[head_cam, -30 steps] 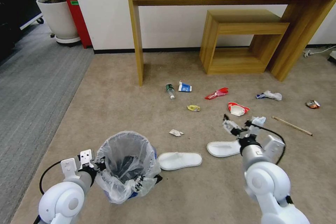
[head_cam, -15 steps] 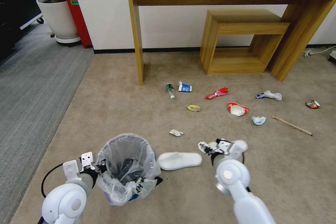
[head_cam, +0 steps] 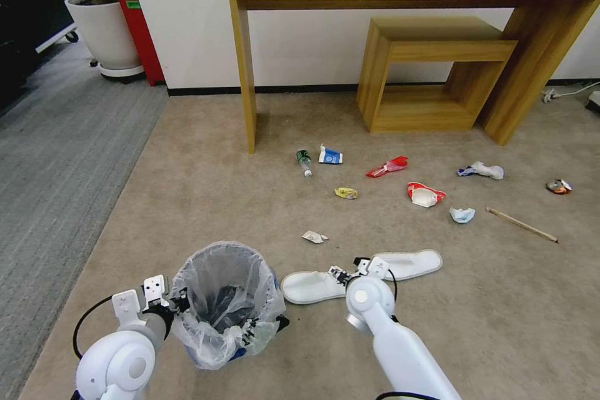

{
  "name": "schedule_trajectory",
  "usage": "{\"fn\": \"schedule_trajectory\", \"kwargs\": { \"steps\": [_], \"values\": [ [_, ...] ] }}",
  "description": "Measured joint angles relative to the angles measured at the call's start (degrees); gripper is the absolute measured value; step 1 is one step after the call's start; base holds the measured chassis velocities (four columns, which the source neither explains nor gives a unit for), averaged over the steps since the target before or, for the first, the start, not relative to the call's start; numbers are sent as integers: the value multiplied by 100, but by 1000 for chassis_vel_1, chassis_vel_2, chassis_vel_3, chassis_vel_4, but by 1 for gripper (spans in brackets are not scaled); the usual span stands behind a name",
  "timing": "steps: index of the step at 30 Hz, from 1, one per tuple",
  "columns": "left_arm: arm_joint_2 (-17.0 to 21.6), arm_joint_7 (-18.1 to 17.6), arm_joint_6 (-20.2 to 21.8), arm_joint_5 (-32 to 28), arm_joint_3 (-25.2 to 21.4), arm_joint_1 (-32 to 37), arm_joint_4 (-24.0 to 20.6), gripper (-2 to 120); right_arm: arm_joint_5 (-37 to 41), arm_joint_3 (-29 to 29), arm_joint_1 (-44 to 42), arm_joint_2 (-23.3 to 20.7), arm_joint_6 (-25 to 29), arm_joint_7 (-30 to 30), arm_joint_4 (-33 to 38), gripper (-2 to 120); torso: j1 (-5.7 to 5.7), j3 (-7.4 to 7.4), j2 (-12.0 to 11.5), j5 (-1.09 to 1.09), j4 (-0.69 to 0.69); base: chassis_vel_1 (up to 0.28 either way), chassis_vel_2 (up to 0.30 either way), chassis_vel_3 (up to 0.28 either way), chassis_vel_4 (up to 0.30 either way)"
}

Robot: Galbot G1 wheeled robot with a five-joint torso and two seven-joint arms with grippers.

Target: Pick up the trash bin and place the garbage on the floor into it.

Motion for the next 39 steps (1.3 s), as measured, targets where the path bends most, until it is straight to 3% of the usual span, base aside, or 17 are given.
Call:
{"fn": "schedule_trajectory", "kwargs": {
  "steps": [20, 39],
  "values": [
    [-47, 1, -28, 26, -32, 17, 28, 0, 58, -474, 644, 212, 79, -9, -758, 100, 0, 0, 0, 0, 0, 0, 0, 0, 0],
    [-97, 2, -69, 7, -20, -35, 99, 0, -107, -918, 1316, 724, 335, -315, -2320, 100, -1, 0, 0, 0, 0, 0, 0, 0, 0]
  ]
}}
